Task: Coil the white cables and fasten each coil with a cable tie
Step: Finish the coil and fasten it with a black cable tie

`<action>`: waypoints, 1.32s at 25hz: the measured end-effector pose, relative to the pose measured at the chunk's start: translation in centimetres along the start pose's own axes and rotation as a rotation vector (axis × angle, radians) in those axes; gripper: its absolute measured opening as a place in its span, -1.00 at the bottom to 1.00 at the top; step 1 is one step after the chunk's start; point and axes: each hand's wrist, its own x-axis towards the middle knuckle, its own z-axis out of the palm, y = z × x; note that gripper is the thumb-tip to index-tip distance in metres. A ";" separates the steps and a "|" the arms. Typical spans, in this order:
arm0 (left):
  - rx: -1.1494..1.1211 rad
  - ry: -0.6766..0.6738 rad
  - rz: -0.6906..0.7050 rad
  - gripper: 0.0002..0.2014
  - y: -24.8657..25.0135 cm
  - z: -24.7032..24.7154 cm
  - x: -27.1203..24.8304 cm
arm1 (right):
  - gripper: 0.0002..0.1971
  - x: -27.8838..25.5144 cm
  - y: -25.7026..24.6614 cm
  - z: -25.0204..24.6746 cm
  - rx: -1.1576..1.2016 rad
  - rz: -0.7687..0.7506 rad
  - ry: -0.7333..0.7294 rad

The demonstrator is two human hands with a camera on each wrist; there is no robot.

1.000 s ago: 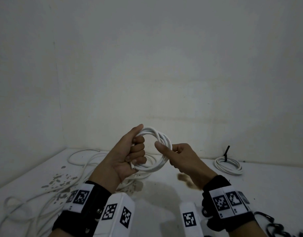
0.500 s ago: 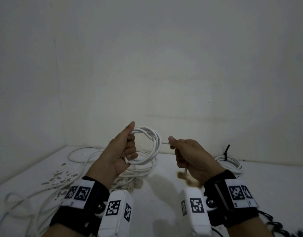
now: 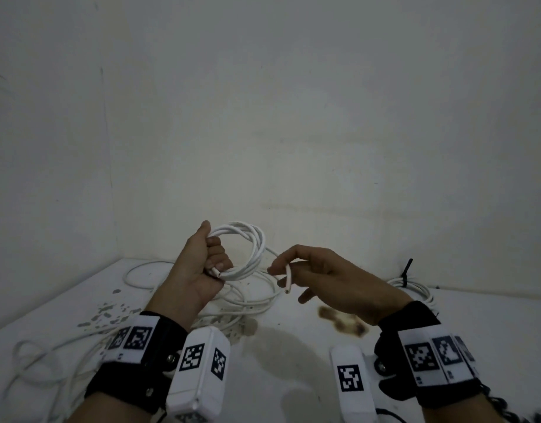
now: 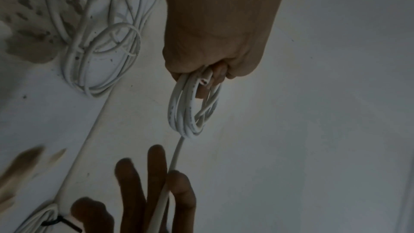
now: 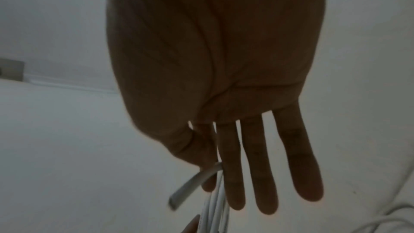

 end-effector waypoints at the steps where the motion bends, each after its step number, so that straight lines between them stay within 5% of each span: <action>1: -0.027 -0.005 -0.014 -0.51 0.1 -0.1 0.0 | -0.79 0.0 0.2 0.0 -0.026 -0.031 -0.006; 6: -0.103 -0.064 -0.100 -0.48 0.0 -0.2 -0.3 | -0.83 0.5 0.5 0.3 -0.409 -0.210 0.211; 14: 0.116 -0.027 0.023 -0.51 -2.1 2.0 -1.1 | -0.80 1.7 0.6 3.6 -0.206 -0.260 0.460; 21: 0.157 -0.076 0.069 -0.52 -2.7 3.0 -1.7 | -0.76 1.9 2.2 4.6 0.026 -0.105 0.412; 27: 0.213 -0.305 -0.100 -0.51 -2.2 2.8 -2.4 | -0.03 1.7 2.3 4.4 0.381 -0.038 0.264; 33: 0.085 -0.239 -0.184 -0.39 -2.6 2.1 -1.5 | -0.18 1.7 1.7 5.1 0.588 -0.033 0.310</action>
